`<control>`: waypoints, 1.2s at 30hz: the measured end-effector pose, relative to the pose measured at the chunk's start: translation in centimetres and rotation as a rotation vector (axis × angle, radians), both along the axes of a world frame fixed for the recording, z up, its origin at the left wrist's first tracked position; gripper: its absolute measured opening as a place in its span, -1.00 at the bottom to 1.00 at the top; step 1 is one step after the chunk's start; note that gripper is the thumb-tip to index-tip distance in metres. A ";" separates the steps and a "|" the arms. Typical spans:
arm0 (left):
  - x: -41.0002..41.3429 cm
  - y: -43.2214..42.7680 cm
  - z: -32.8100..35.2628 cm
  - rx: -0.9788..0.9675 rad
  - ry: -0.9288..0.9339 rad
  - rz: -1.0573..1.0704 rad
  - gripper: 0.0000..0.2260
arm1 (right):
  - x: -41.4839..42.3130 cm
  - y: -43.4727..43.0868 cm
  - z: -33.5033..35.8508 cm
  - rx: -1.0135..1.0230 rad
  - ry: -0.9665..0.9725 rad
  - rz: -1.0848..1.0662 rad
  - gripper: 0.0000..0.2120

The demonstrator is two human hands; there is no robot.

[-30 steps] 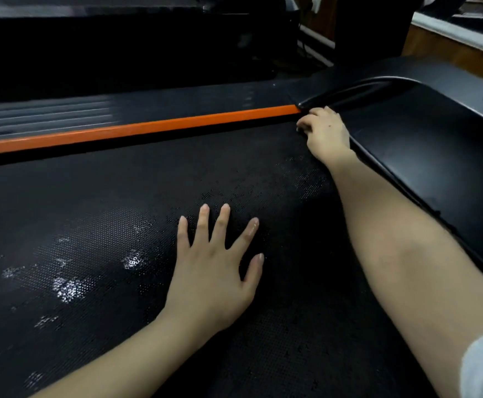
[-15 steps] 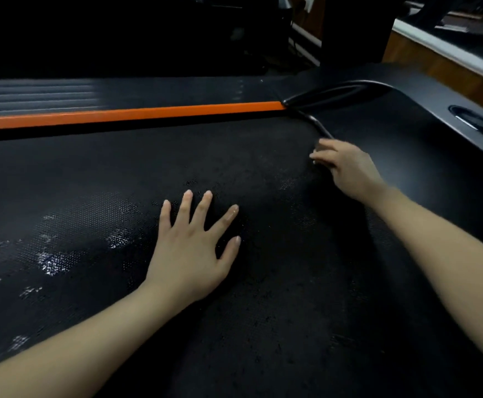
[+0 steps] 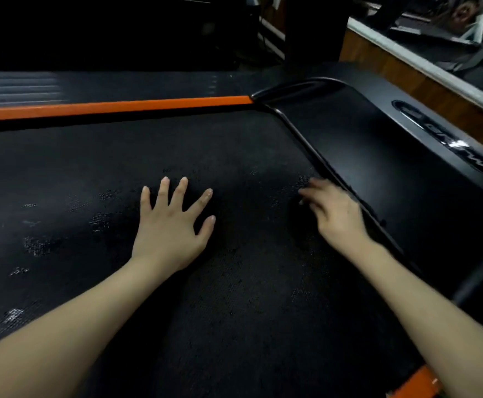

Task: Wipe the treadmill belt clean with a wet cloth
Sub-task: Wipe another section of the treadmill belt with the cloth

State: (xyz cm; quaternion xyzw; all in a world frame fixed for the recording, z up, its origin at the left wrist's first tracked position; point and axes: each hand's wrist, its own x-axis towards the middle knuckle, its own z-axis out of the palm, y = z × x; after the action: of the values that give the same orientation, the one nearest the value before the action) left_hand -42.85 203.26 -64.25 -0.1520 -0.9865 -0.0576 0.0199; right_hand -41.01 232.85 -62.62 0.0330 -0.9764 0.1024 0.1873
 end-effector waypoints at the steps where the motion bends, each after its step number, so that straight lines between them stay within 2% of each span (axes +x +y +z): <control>1: 0.0 0.0 0.0 -0.003 0.002 -0.002 -0.33 | 2.2 -1.5 -0.2 -0.016 0.001 0.087 -0.68; 5: 0.0 -0.2 -0.1 0.021 0.001 -0.014 -0.33 | 8.5 -4.3 -0.2 0.049 -0.151 0.453 -0.55; 6: 0.0 -0.3 -0.1 0.026 0.004 -0.017 -0.33 | 8.1 -2.9 0.1 0.095 -0.157 0.444 -0.50; 8: -0.1 -0.4 -0.1 0.023 0.008 -0.020 -0.36 | 6.1 1.4 0.6 0.132 -0.128 0.261 -0.47; 10: -0.2 -0.3 -0.1 0.018 0.006 -0.017 -0.43 | 5.0 4.3 1.4 0.101 -0.114 0.042 -0.57; 12: -0.2 -0.1 -0.1 0.017 0.003 -0.020 -0.47 | 5.8 2.8 0.9 0.039 -0.082 -0.037 -0.61; 14: -0.2 -0.1 0.0 0.028 0.005 -0.021 -0.47 | 8.5 -1.1 0.3 -0.037 -0.067 0.085 -0.55; 16: -0.3 -0.2 0.0 0.015 0.005 -0.022 -0.47 | 11.8 -4.3 0.1 -0.065 -0.151 0.290 -0.50; 19: -0.2 -0.5 -0.1 0.015 0.002 -0.028 -0.46 | 14.0 -3.3 0.8 -0.025 -0.263 0.442 -0.43; 22: -0.2 -0.4 -0.1 0.012 0.004 -0.031 -0.47 | 12.9 2.1 1.2 0.005 -0.202 0.228 -0.33; 25: -0.5 -0.4 -0.1 -0.001 0.008 -0.022 -0.47 | 12.0 3.3 1.9 -0.059 -0.152 -0.109 -0.46; 26: -0.5 -0.4 -0.1 -0.008 0.007 -0.023 -0.47 | 12.4 2.4 1.7 -0.075 -0.142 -0.149 -0.48; 27: -0.5 -0.4 -0.1 -0.011 0.008 -0.020 -0.47 | 13.1 1.0 1.4 -0.088 -0.140 -0.117 -0.47; 31: -0.7 -0.3 0.3 -0.016 -0.032 -0.033 -0.47 | 16.8 -2.3 1.6 -0.096 -0.291 0.277 -0.51; 33: -0.1 -0.5 1.0 0.014 -0.051 -0.044 -0.47 | 16.7 -1.6 2.0 -0.103 -0.290 0.291 -0.56; 36: 2.1 -1.3 2.7 0.155 0.011 -0.021 -0.51 | 16.1 -1.6 1.9 -0.116 -0.328 0.181 -0.52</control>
State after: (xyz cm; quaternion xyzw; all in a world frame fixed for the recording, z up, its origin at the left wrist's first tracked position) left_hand -40.71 201.91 -61.56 -0.1608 -0.9773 -0.1332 0.0366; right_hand -24.88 231.28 -60.68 0.0929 -0.9793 0.1788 0.0172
